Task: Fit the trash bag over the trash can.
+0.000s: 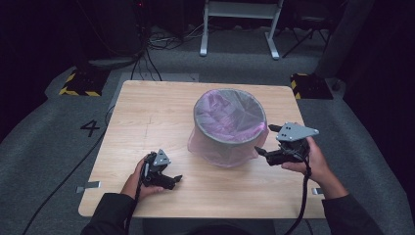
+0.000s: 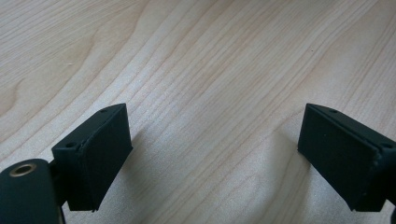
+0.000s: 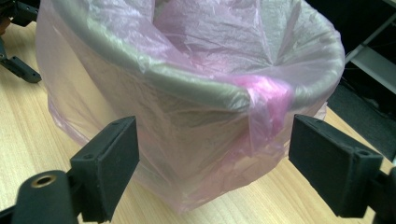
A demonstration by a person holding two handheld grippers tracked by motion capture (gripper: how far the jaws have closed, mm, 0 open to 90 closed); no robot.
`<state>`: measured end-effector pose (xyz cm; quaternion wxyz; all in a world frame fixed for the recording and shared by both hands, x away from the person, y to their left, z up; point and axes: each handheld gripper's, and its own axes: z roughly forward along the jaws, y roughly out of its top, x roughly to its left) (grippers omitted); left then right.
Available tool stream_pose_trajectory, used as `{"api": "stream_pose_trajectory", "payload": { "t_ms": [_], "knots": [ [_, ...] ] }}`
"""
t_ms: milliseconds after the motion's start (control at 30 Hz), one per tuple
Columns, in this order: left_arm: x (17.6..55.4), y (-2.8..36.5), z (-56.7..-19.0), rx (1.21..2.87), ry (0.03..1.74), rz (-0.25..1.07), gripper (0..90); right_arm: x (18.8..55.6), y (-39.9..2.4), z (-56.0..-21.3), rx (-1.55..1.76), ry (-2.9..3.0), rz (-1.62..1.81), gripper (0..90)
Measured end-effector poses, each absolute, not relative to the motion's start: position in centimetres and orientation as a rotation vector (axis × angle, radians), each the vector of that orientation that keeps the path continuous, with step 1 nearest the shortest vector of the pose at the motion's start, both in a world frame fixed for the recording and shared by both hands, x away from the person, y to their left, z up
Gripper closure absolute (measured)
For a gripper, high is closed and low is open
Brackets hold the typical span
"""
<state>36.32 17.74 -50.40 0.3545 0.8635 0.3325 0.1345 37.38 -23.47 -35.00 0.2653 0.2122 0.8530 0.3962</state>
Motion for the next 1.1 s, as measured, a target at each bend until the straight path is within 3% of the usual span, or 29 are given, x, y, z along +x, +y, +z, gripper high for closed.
{"api": "stream_pose_trajectory", "payload": {
  "t_ms": [1100],
  "knots": [
    [36.3,17.7,-50.4,2.231,0.860,0.347,9.5,37.7,-23.4,-39.5,0.597,2.391,0.950,16.5]
  ]
}}
